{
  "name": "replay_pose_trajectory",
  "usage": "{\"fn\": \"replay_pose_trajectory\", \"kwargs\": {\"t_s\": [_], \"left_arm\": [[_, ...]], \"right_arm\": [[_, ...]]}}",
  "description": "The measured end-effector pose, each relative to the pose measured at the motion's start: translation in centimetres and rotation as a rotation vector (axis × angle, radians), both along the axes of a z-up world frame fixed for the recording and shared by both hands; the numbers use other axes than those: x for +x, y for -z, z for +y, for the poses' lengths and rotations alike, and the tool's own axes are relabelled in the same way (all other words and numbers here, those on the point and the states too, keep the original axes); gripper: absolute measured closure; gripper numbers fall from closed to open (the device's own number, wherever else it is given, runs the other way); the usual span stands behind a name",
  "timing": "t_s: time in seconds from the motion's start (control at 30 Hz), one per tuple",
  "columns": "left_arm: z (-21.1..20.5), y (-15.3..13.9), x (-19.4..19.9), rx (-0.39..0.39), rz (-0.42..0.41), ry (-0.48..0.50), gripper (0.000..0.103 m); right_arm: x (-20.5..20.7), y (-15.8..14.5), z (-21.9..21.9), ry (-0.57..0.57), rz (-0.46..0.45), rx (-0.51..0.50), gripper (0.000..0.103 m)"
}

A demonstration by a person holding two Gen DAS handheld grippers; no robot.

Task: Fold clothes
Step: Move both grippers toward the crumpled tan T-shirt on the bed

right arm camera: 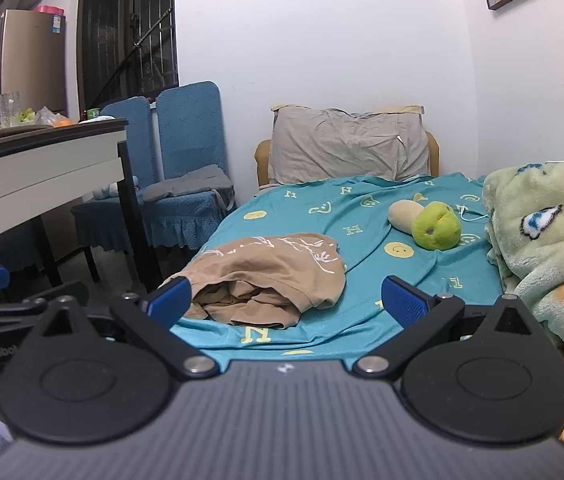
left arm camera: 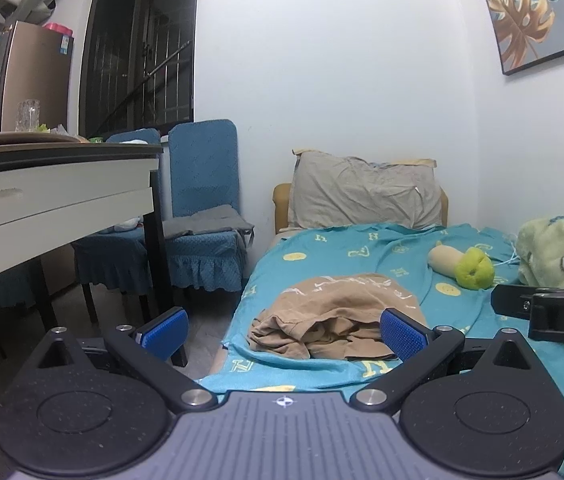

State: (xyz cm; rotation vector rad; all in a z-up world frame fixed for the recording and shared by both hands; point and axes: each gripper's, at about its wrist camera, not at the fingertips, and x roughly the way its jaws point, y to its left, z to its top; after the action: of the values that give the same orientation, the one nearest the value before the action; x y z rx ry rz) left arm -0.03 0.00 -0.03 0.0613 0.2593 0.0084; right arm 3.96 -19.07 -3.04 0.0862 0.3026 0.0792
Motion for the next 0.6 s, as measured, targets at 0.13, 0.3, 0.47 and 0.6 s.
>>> {"fn": "replay_pose_trajectory", "kwargs": {"t_s": [0.13, 0.3, 0.47, 0.6], "left_arm": [[-0.6, 0.2, 0.4, 0.027, 0.036, -0.009, 0.0], [-0.2, 0.7, 0.6, -0.002, 0.034, -0.009, 0.0], [0.2, 1.2, 1.0, -0.009, 0.036, -0.009, 0.0], [0.4, 1.0, 0.9, -0.016, 0.036, -0.009, 0.0]], "right_arm": [[-0.1, -0.3, 0.6, -0.002, 0.02, 0.015, 0.0], [0.2, 0.4, 0.0, -0.009, 0.023, 0.01, 0.0], [0.5, 0.9, 0.4, -0.005, 0.026, -0.019, 0.0], [0.5, 0.8, 0.6, -0.004, 0.022, -0.031, 0.0]]}}
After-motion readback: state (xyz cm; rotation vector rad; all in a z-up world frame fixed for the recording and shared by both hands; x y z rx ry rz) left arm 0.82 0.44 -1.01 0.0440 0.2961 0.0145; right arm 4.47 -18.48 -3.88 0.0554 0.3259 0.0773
